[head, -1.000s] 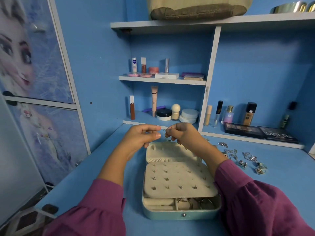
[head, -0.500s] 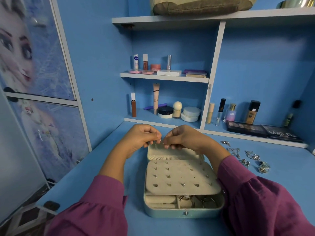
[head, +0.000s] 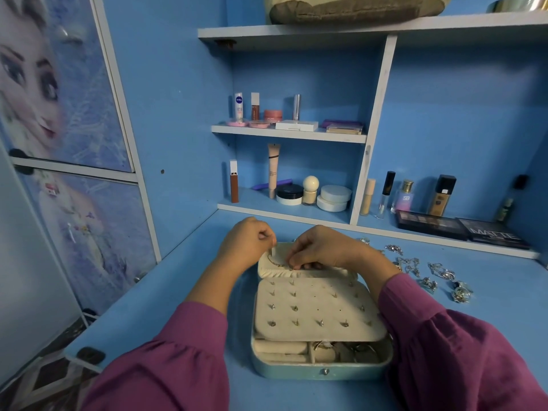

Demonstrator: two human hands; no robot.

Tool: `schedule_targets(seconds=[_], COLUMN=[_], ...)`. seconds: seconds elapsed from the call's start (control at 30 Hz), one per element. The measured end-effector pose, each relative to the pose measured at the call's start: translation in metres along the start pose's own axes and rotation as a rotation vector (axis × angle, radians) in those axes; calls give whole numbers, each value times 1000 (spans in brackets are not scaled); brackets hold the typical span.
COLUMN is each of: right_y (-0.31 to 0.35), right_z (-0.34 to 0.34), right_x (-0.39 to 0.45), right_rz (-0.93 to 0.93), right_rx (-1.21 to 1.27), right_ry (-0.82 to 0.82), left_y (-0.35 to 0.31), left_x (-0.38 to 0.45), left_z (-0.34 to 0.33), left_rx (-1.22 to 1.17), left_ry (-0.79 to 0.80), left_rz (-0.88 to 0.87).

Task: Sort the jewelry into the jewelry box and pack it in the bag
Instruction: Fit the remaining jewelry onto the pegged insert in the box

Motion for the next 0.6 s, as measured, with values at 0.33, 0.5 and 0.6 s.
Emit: schedule_targets(seconds=[0.33, 0.5, 0.6], right_y=[-1, 0, 1], right_z=[-3, -5, -7], right_x=[2, -2, -7], right_rz=[36, 46, 66], right_rx=[-74, -160, -136], right_ry=[-3, 18, 32], left_y=[6, 6, 1], left_x=[-3, -13, -19], left_z=[9, 10, 12], left_rx=[2, 32, -43], left_ry=[-1, 124, 151], left_rz=[23, 36, 27])
Point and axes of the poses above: each hand's wrist, its own x-axis towards the middle knuckle, its own z-axis out of the back of the hand, y = z × x, the point moved 3 cm from there along x, towards the middle knuckle, and after that the axes turned 8 degrees about x, right-handed, at the moved point
